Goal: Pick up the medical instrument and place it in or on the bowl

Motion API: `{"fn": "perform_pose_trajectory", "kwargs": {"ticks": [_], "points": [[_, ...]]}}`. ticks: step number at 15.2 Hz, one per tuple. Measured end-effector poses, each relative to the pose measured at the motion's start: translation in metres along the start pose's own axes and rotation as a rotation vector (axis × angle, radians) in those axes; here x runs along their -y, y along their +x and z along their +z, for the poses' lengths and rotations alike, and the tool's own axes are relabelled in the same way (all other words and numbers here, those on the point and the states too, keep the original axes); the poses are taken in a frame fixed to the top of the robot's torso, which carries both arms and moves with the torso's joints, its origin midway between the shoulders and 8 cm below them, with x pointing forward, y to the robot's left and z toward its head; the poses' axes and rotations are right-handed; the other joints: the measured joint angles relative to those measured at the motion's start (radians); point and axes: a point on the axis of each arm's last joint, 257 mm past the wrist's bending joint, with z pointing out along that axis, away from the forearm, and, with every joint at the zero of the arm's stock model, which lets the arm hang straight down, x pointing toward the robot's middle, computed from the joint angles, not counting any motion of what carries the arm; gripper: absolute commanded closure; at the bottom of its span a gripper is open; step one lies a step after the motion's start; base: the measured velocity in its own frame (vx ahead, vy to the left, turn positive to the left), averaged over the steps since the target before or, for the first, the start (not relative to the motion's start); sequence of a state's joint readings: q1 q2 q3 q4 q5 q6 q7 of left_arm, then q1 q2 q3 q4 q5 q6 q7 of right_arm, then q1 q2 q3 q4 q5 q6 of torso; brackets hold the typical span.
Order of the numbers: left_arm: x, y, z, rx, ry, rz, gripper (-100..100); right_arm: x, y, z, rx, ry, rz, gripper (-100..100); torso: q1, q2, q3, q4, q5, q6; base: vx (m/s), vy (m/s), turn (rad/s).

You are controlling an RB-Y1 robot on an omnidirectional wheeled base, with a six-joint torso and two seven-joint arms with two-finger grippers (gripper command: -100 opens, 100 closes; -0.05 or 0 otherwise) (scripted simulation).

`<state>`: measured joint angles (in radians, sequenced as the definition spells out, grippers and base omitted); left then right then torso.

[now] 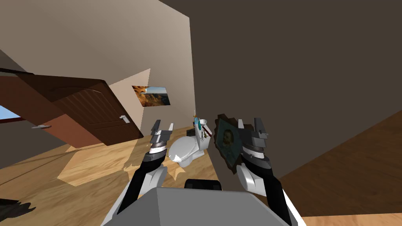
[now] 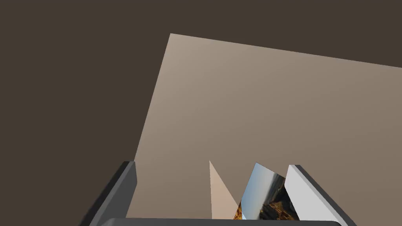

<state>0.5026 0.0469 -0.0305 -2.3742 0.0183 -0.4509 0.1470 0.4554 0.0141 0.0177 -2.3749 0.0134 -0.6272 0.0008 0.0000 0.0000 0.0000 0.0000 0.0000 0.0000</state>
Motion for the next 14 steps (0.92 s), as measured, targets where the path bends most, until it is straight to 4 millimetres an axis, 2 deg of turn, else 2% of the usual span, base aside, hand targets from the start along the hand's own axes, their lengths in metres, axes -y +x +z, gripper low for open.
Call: {"fn": "perform_pose_trajectory", "kwargs": {"ticks": [4, 14], "points": [[-0.025, 0.006, -0.006, -0.041, -0.042, -0.017, -100, 0.000, 0.000, 0.000, 0.000, 0.000, 0.000, 0, 0.003, -0.001, -0.001, 0.000, 0.001, 0.001, 0.019, 0.038, -0.139], [-0.088, 0.002, -0.034, -0.056, -0.134, -0.092, -100, 0.000, 0.000, 0.000, 0.000, 0.000, 0.000, 0, 0.003, -0.002, -0.001, 0.000, 0.001, 0.000, 0.017, 0.043, -0.125]]}}
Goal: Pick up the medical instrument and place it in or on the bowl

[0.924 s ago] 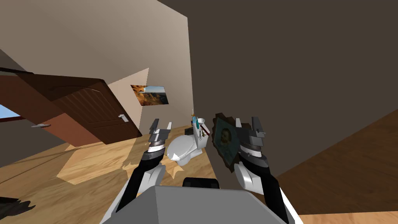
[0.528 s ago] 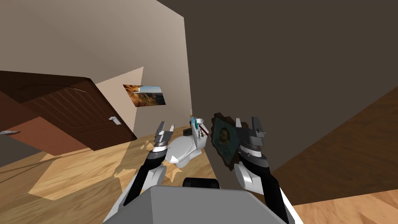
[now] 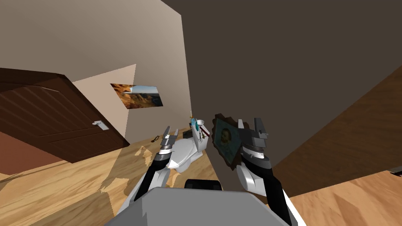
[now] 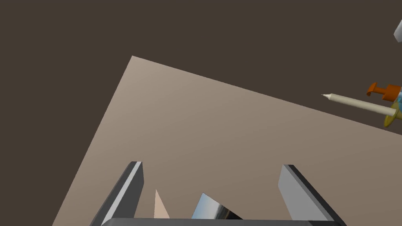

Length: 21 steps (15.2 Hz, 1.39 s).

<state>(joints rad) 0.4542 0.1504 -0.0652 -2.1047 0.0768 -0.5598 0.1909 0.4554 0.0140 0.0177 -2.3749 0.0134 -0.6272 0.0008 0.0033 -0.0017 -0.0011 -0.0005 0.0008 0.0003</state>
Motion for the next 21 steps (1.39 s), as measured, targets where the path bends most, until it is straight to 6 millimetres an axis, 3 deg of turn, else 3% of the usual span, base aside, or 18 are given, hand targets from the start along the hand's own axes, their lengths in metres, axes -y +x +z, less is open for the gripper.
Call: {"fn": "perform_pose_trajectory", "kwargs": {"ticks": [21], "points": [[-0.121, -0.022, -0.053, 0.067, -0.147, -0.148, -100, 0.000, 0.000, 0.000, 0.000, 0.000, 0.000, 0, -0.001, 0.000, 0.000, 0.000, 0.000, 0.000, 0.008, 0.034, -0.131]]}}
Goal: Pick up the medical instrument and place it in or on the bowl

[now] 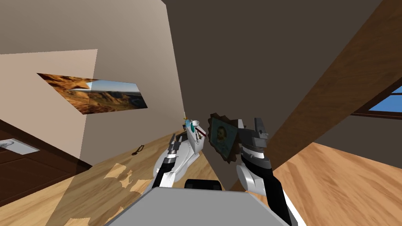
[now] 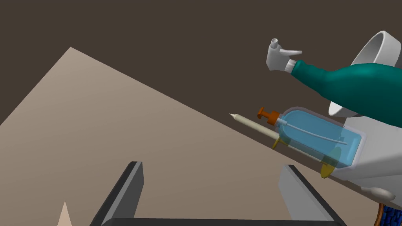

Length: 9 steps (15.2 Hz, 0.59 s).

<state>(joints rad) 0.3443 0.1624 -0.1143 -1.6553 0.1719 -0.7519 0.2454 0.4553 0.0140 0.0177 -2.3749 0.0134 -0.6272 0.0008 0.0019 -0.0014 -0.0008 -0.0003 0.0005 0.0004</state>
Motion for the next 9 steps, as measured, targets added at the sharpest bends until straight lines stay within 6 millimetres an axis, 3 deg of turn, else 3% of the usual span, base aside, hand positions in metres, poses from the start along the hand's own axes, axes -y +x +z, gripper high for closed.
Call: {"fn": "perform_pose_trajectory", "kwargs": {"ticks": [9], "points": [[-0.045, -0.018, -0.018, 0.036, -0.054, -0.032, -100, 0.000, 0.000, 0.000, 0.000, 0.000, 0.000, 0, -0.001, 0.000, 0.000, 0.000, 0.000, 0.000, 0.002, 0.018, -0.122]]}}
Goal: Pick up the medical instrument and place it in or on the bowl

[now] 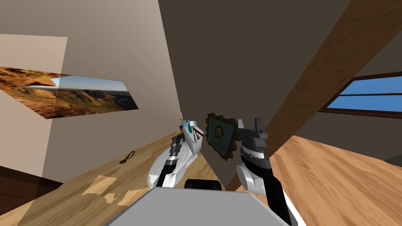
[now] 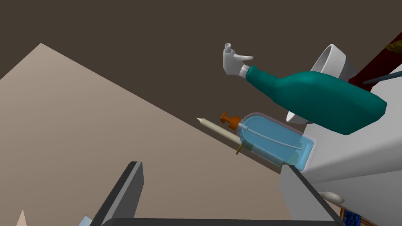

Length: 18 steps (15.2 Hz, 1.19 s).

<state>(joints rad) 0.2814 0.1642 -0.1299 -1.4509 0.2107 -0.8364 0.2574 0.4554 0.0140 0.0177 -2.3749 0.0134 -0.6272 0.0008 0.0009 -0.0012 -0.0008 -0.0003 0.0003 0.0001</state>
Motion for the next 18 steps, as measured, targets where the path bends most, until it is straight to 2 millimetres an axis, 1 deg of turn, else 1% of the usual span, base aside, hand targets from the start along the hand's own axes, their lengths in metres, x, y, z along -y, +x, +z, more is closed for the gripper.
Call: {"fn": "perform_pose_trajectory", "kwargs": {"ticks": [15, 18], "points": [[-0.056, -0.026, -0.024, 0.053, -0.067, -0.009, -100, 0.000, 0.000, 0.000, 0.000, 0.000, 0.000, 0, -0.001, 0.000, 0.000, 0.000, 0.000, 0.000, 0.001, 0.006, -0.109], [-0.065, -0.032, -0.029, 0.064, -0.081, -0.005, -100, 0.000, 0.000, 0.000, 0.000, 0.000, 0.000, 0, -0.001, 0.000, 0.000, 0.000, 0.000, 0.000, 0.000, -0.001, -0.097]]}}
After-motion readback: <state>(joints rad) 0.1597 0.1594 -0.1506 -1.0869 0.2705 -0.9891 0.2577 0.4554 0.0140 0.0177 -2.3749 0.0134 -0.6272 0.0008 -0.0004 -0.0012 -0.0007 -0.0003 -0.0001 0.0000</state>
